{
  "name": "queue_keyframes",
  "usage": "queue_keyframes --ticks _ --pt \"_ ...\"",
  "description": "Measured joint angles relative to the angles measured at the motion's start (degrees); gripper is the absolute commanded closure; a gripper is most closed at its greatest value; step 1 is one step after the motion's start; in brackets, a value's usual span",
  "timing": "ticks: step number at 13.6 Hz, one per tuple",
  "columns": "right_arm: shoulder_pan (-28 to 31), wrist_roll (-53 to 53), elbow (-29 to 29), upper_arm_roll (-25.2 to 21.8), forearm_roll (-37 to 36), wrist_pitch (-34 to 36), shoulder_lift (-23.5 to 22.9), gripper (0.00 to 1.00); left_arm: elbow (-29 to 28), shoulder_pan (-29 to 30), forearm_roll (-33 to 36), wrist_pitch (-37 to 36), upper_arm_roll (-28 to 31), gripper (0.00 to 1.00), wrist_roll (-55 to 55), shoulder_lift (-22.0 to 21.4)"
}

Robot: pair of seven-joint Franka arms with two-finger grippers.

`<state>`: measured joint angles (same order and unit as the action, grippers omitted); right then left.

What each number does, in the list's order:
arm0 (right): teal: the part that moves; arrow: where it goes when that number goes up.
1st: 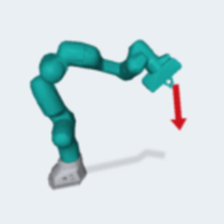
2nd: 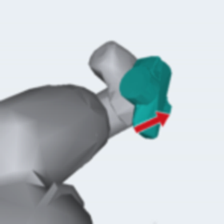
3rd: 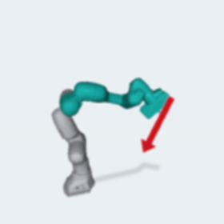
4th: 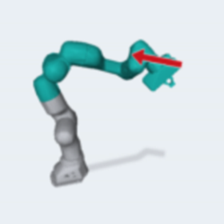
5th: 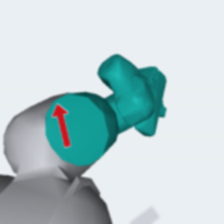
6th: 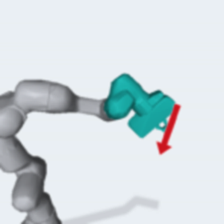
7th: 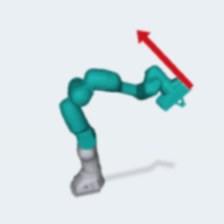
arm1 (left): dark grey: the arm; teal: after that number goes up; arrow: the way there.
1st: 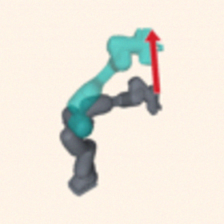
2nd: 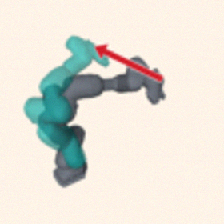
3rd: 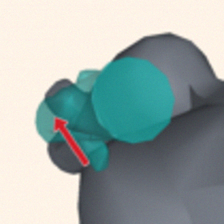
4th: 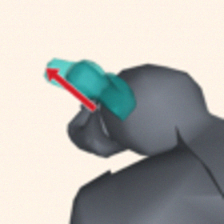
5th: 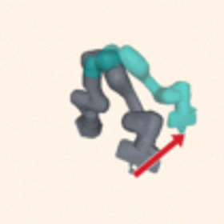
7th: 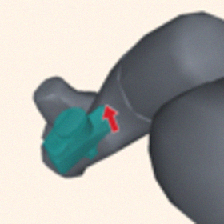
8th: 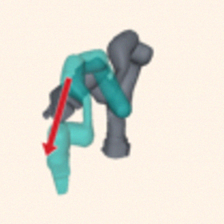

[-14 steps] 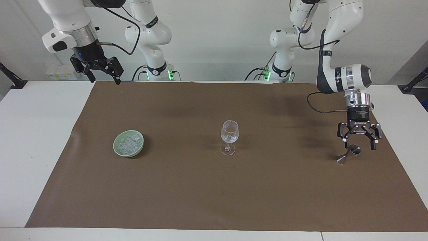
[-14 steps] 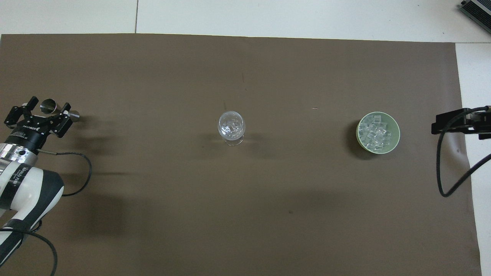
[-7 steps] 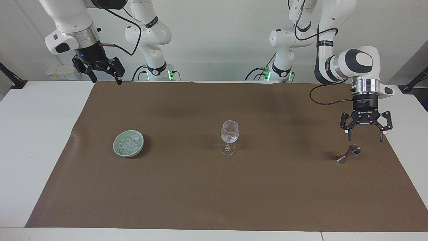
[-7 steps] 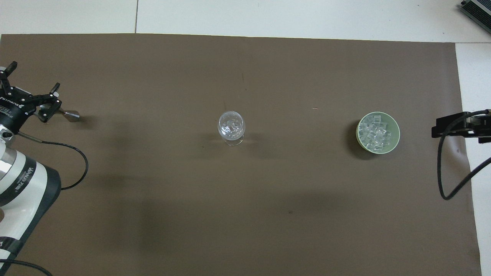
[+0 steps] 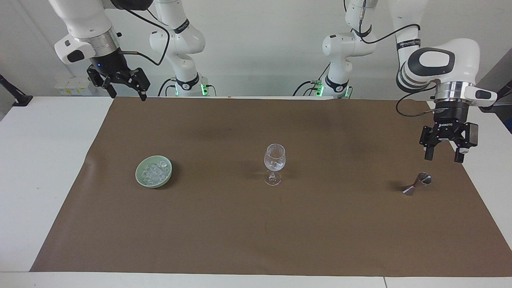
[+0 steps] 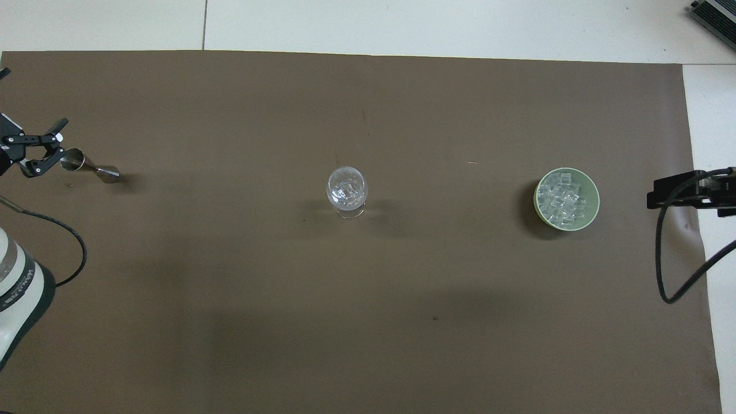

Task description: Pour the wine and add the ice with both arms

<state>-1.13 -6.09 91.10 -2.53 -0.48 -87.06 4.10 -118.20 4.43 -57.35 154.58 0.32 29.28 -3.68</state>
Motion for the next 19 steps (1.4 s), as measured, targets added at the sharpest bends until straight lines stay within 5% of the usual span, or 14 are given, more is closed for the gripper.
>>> queue_keyframes --ticks 4,9,13,19 --pt "0.00 0.00 0.01 0.02 0.02 0.00 0.01 0.00 8.36 4.46 29.26 -22.27 0.44 0.00 0.07 -1.72" --pt "-0.01 0.00 0.23 0.04 0.05 0.00 0.02 0.00 19.56 2.83 49.98 -43.94 -0.83 0.00 -0.59 -1.68" --pt "-0.01 0.00 0.46 0.04 0.05 0.00 0.03 0.00 24.84 -2.35 58.59 -55.52 -1.14 0.00 -5.50 -1.64" --pt "0.04 0.00 0.48 -0.03 0.05 0.00 0.04 0.00 28.49 -2.69 59.34 -63.99 -0.91 0.00 -9.17 -1.55"
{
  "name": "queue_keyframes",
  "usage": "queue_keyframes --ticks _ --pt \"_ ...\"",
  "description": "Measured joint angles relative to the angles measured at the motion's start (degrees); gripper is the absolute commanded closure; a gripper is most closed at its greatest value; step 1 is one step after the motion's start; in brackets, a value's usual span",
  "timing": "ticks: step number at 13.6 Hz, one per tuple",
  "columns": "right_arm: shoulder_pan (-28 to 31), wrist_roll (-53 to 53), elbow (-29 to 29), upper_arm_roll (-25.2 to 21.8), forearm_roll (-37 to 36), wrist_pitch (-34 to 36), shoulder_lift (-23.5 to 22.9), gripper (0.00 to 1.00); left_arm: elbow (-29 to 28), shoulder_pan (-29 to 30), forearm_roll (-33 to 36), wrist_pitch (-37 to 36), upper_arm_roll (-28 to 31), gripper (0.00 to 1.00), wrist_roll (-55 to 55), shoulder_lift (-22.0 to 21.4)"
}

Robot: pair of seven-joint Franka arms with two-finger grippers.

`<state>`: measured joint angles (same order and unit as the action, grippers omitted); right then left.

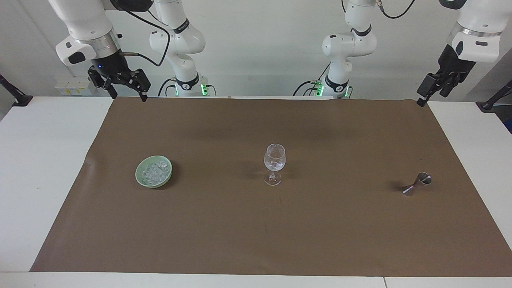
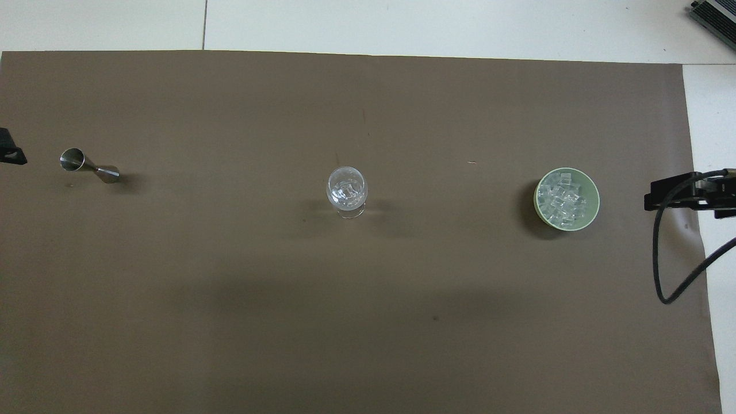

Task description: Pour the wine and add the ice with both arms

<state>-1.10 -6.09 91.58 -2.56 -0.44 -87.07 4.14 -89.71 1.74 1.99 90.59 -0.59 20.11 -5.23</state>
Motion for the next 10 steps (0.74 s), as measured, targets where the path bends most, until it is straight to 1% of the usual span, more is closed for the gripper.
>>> queue_keyframes --ticks 10 --pt "0.05 0.00 0.00 -0.07 0.00 -0.19 0.05 0.00 0.84 -0.01 -0.01 -1.67 0.01 0.00 -0.70 -0.21"
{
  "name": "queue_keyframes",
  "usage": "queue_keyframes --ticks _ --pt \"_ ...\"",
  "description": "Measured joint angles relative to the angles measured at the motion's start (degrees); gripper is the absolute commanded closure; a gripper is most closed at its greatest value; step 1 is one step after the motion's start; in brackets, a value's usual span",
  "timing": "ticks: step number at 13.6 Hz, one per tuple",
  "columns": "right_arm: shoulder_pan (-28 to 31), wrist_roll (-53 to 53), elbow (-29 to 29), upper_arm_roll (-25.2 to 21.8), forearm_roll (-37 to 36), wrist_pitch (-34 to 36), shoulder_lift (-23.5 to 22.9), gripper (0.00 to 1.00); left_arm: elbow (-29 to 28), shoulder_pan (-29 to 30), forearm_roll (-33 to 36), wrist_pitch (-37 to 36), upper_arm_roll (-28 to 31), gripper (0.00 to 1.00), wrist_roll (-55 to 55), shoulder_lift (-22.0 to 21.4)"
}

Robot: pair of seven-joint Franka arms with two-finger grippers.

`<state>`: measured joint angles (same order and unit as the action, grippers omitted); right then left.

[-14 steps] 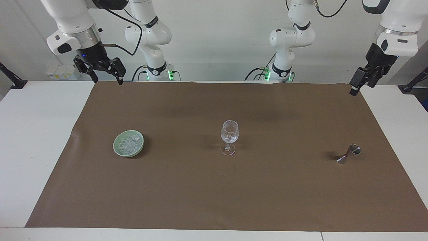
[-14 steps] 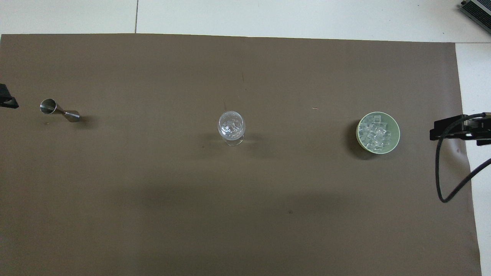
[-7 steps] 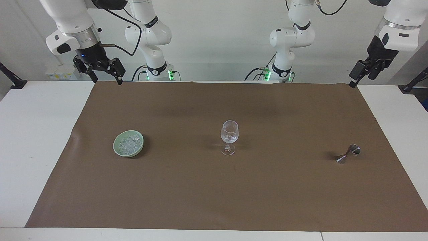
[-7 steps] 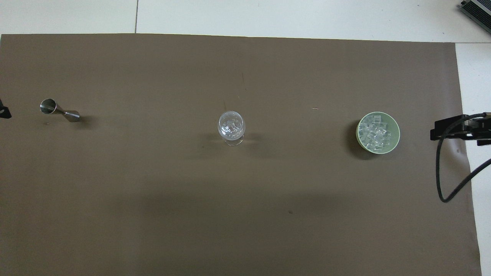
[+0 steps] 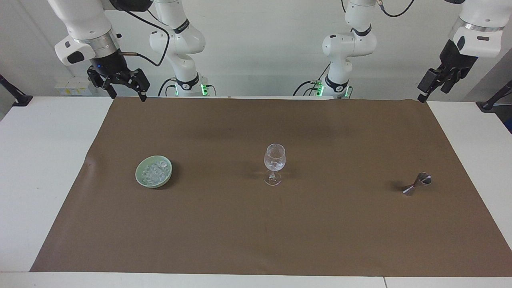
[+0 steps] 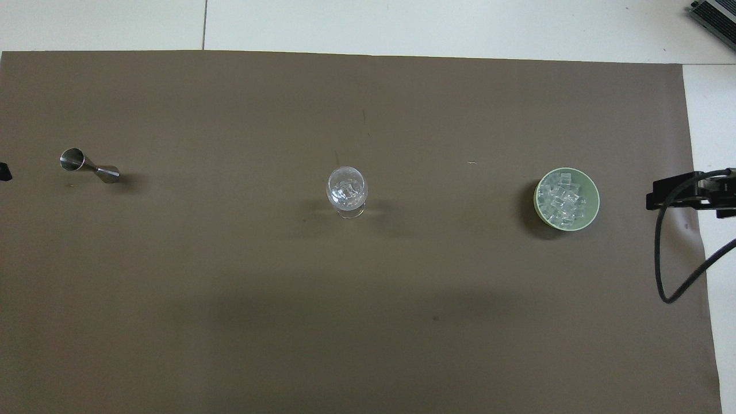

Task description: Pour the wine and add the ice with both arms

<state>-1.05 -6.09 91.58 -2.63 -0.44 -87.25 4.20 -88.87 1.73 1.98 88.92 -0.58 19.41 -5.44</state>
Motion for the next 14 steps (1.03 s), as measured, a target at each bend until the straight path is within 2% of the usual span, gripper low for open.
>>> queue_keyframes --ticks 6,14 --pt "0.00 0.00 0.00 0.00 0.00 0.00 0.00 0.00 0.00 -5.58 -0.03 -1.19 1.93 0.00 0.00 -0.05" --pt "0.03 0.00 0.09 -0.12 0.00 0.00 0.00 0.00 0.00 -5.83 -0.03 -1.25 3.01 0.00 -0.60 0.11"
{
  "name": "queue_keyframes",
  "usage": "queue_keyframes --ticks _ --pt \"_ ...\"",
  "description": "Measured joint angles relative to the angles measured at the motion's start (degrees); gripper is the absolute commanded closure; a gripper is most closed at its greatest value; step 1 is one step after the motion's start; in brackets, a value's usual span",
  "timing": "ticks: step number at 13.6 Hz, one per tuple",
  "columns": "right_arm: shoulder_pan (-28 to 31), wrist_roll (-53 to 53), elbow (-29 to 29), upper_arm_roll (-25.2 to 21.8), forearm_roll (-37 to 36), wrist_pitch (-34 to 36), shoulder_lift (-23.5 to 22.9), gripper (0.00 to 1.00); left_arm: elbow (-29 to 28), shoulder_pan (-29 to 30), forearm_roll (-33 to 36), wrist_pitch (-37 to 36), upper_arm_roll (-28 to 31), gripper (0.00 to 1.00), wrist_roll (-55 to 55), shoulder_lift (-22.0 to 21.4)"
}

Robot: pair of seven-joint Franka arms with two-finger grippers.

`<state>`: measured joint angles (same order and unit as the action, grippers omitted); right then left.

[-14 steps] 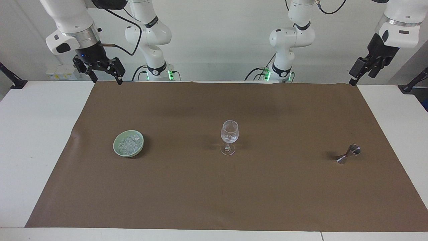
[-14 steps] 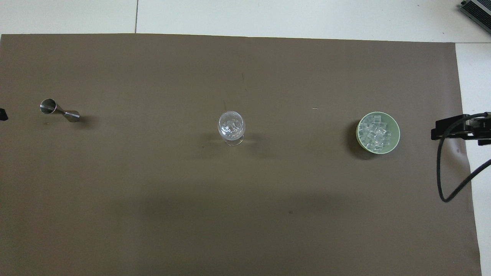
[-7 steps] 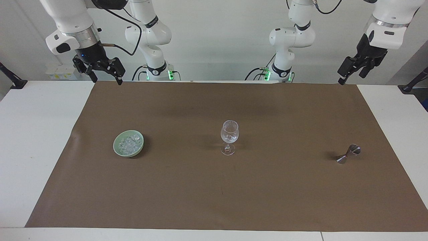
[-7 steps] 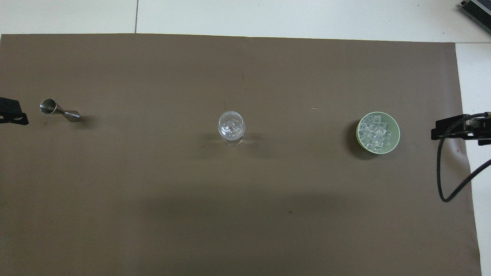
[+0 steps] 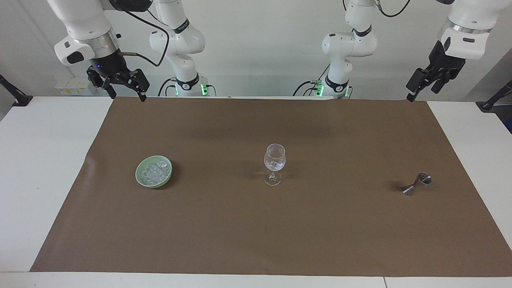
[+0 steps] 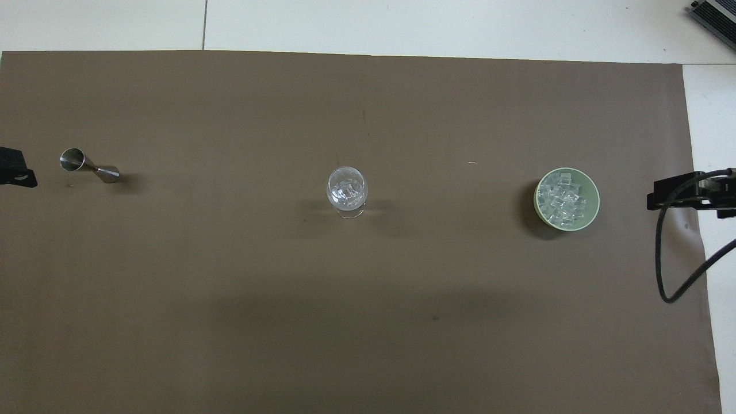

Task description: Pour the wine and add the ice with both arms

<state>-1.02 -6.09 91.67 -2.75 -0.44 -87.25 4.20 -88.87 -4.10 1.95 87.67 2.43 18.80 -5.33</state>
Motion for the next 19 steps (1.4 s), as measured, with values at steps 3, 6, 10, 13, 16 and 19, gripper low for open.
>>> queue_keyframes --ticks 3,6,10,13,16,19 --pt "0.01 0.00 0.02 -0.02 0.00 0.00 0.00 0.00 0.06 -0.02 0.00 0.02 0.00 0.00 -8.06 0.00" --pt "0.02 0.00 0.04 -0.06 0.00 0.00 0.00 0.00 0.11 -0.02 0.00 0.03 0.24 0.00 -14.31 0.00" --pt "0.10 0.00 0.68 -0.09 0.00 0.00 0.23 0.00 0.10 -0.05 0.00 -0.59 0.41 0.00 -15.19 0.03" --pt "0.13 0.00 1.09 -0.11 0.00 0.00 0.62 0.00 -0.09 -0.08 0.00 -1.02 0.39 0.00 -15.22 0.13" --pt "0.13 0.00 1.30 -0.11 0.00 -1.07 0.67 0.00 -0.40 -0.08 0.00 -1.01 0.43 0.00 -15.70 0.48" --pt "0.13 0.00 1.34 -0.11 0.00 -1.24 0.67 0.00 -1.04 -0.09 0.00 -0.87 0.44 0.00 -16.83 0.83"
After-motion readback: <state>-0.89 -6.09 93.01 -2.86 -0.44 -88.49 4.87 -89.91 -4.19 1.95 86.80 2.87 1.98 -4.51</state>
